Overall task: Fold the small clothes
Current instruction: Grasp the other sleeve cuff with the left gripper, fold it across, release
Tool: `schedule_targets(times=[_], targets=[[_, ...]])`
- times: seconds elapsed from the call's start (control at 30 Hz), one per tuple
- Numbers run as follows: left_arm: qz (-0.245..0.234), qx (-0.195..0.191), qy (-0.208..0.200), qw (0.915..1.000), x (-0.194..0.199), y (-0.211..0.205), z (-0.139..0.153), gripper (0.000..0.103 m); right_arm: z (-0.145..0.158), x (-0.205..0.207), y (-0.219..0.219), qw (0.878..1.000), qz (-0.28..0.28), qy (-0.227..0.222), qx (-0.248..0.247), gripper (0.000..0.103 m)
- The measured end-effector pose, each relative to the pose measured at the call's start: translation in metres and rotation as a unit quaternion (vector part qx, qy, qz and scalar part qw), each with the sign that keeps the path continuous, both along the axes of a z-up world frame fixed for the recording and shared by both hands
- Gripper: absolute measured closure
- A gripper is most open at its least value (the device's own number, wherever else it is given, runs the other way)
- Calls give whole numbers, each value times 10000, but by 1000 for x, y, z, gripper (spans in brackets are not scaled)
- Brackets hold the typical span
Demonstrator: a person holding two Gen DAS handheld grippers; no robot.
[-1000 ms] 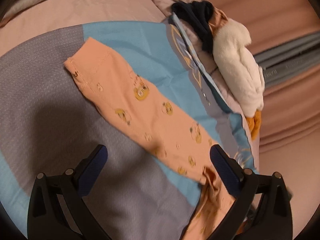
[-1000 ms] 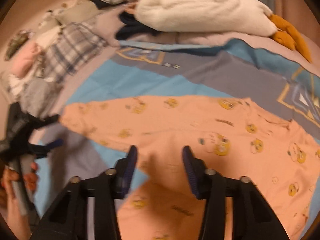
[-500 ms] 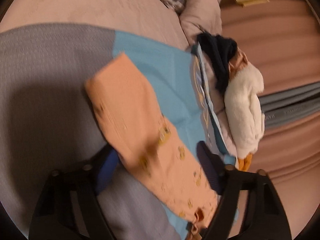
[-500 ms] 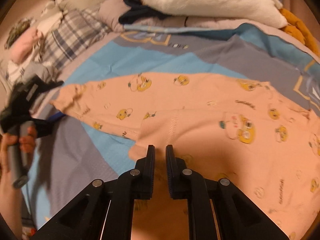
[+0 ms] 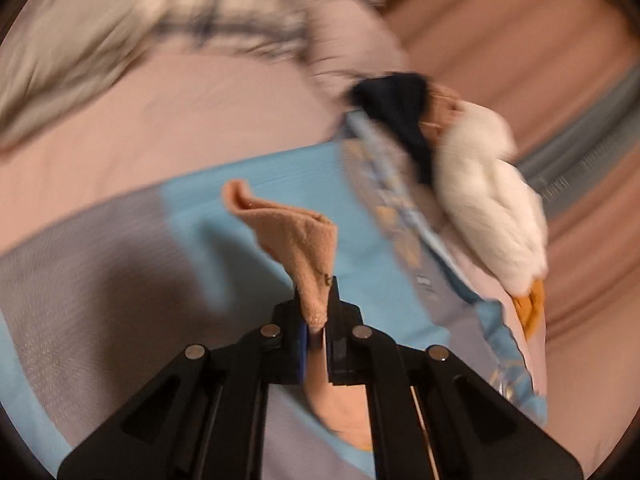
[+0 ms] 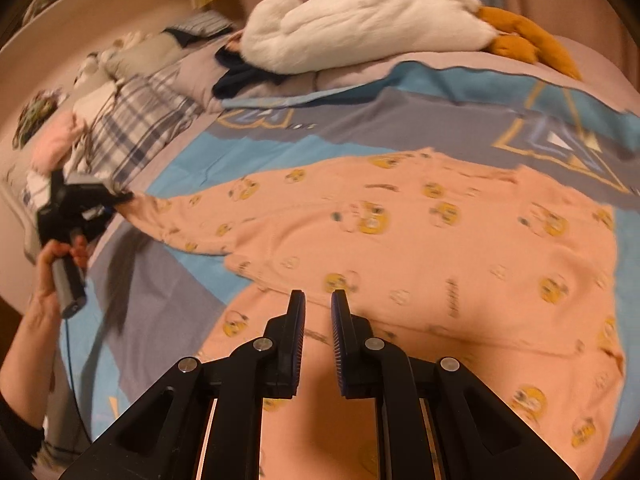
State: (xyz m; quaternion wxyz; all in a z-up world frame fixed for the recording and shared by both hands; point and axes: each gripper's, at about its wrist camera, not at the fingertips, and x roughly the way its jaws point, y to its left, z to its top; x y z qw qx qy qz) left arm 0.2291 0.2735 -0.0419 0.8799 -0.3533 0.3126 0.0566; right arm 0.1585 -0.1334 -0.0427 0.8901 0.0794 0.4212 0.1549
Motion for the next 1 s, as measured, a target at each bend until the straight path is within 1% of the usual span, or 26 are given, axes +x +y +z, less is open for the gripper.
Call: schedule_targets(times=[0.1, 0.17, 0.23, 0.27, 0.3, 0.33, 0.37, 0.4, 0.43, 0.47, 0.5, 0.57, 0.6, 0.63, 0.67, 0.7, 0.73, 0.77, 0.8, 0.83, 0.87, 0.97, 1.0], targets=[[-503, 388, -352, 9974, 3, -49, 38, 98, 3, -12, -21, 9995, -270, -33, 181, 90], [-937, 608, -562, 9922, 3, -93, 61, 98, 5, -20, -36, 9985, -453, -50, 299, 90], [-1359, 797, -707, 9850, 4, -138, 76, 98, 7, -29, -50, 9974, -612, -78, 363, 90], [-1650, 908, -777, 9790, 2, -169, 83, 98, 7, -34, -58, 9967, -707, -91, 389, 90], [-1805, 969, -804, 9755, 1, -186, 86, 98, 8, -39, -67, 9958, -808, -107, 412, 90], [-2112, 1072, -829, 9680, 0, -220, 89, 97, 9, -45, -77, 9948, -913, -129, 438, 90], [-2276, 1123, -831, 9637, 1, -239, 89, 97, 9, -49, -84, 9939, -996, -140, 455, 90], [-2565, 1203, -812, 9556, -1, -273, 86, 97, 10, -55, -94, 9924, -1121, -153, 485, 90], [-2705, 1257, -792, 9512, -4, -289, 83, 97, 10, -61, -105, 9907, -1242, -167, 525, 90], [-2943, 1372, -738, 9429, -7, -320, 76, 97, 10, -66, -112, 9895, -1325, -174, 556, 90], [-3113, 1453, -685, 9366, -9, -339, 67, 97, 9, -72, -123, 9873, -1455, -181, 604, 90], [-3547, 1726, -469, 9177, -16, -393, 41, 94, 7, -82, -140, 9833, -1681, -169, 673, 90], [-3648, 1788, -386, 9129, -15, -406, 31, 93, 5, -86, -148, 9816, -1774, -152, 693, 90], [-3833, 1921, -204, 9032, -17, -430, 12, 83, 3, -90, -156, 9796, -1875, -123, 709, 90], [-3954, 2018, -36, 8961, -18, -445, -3, 72, 2, -95, -161, 9781, -1950, -98, 721, 90], [-4026, 2064, 81, 8918, -16, -452, -12, 43, 0, -98, -166, 9768, -2011, -68, 735, 90], [-4143, 2105, 208, 8852, -17, -463, -28, 28, -1, -100, -170, 9756, -2063, -41, 745, 90], [-4184, 2118, 217, 8829, -17, -466, -34, 29, -2, -103, -176, 9742, -2126, -27, 754, 90], [-4244, 2181, 241, 8785, -19, -471, -41, 26, -2, -106, -181, 9731, -2175, -29, 756, 90], [-4296, 2214, 271, 8751, -18, -472, -44, 19, -3, -109, -184, 9723, -2210, -36, 761, 90], [-4390, 2224, 295, 8700, -21, -473, -47, 17, -4, -110, -188, 9711, -2258, -45, 772, 90], [-4529, 2031, 66, 8681, -34, -462, -38, 16, -5, -112, -194, 9688, -2331, -65, 839, 90], [-4511, 1971, -35, 8705, -38, -453, -33, 14, -5, -111, -194, 9686, -2325, -62, 881, 90]])
